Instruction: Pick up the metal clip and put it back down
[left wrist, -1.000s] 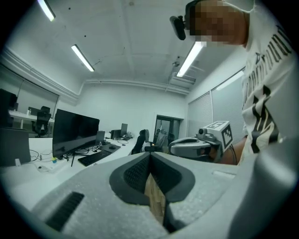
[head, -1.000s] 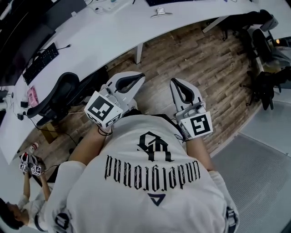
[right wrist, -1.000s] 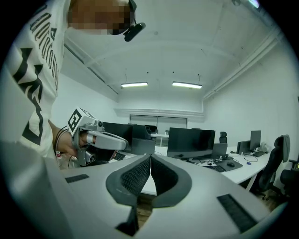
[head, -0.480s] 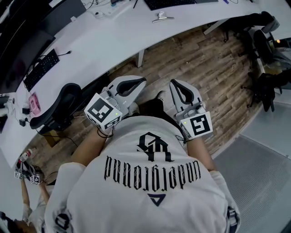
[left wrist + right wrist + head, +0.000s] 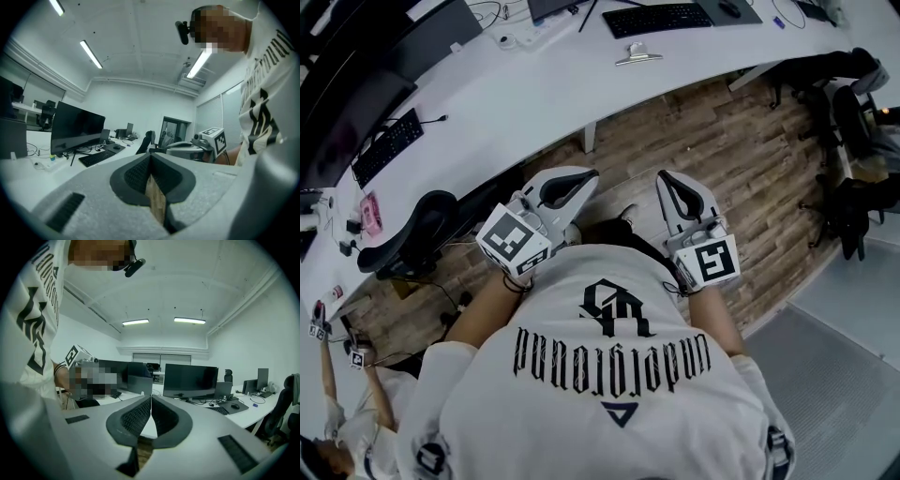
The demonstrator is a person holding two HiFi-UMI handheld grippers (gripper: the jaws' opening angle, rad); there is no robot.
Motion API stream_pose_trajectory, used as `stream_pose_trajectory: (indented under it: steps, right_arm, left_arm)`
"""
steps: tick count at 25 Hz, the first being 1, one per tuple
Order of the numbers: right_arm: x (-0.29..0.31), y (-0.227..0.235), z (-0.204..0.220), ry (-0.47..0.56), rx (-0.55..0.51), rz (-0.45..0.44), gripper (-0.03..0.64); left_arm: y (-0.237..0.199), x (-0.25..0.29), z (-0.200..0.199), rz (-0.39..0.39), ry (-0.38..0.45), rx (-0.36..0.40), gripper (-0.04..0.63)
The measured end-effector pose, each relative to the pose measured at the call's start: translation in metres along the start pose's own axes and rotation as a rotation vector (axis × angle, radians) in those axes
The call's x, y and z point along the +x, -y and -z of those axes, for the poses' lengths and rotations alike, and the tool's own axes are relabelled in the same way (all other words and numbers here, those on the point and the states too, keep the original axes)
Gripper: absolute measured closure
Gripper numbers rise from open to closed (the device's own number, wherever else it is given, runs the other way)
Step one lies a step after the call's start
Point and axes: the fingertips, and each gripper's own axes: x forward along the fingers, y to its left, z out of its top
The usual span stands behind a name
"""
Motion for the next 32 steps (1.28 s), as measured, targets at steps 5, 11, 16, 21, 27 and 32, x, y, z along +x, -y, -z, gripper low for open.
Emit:
stream_pose_trajectory:
  steps: [5, 11, 16, 21, 27, 32]
  right_arm:
    - [-0.005, 0.050, -0.002, 0.026, -0.003, -0.029, 0.601]
    - [-0.018, 0.113, -0.005, 0.052, -0.018, -0.052, 0.601]
    - [-0.029, 0.151, 0.000, 0.058, -0.023, -0.083, 0.601]
    - [-0.030, 0.167, 0.008, 0.043, -0.018, -0.119, 0.601]
    - [-0.017, 0.183, 0.021, 0.010, -0.010, -0.109, 0.601]
    - [-0.004, 0.193, 0.014, 0.023, -0.014, -0.109, 0.601]
  left_arm:
    - [0.001, 0.051, -0.011, -0.008, 0.018, -0.013, 0.581]
    - [0.001, 0.112, -0.022, -0.039, 0.031, -0.008, 0.581]
    - [0.004, 0.151, -0.030, -0.070, 0.041, 0.000, 0.581]
    - [-0.003, 0.169, -0.025, -0.095, 0.015, 0.005, 0.581]
    - [-0.021, 0.186, -0.014, -0.090, -0.008, -0.012, 0.581]
    - [-0.040, 0.200, -0.022, -0.078, -0.003, -0.010, 0.581]
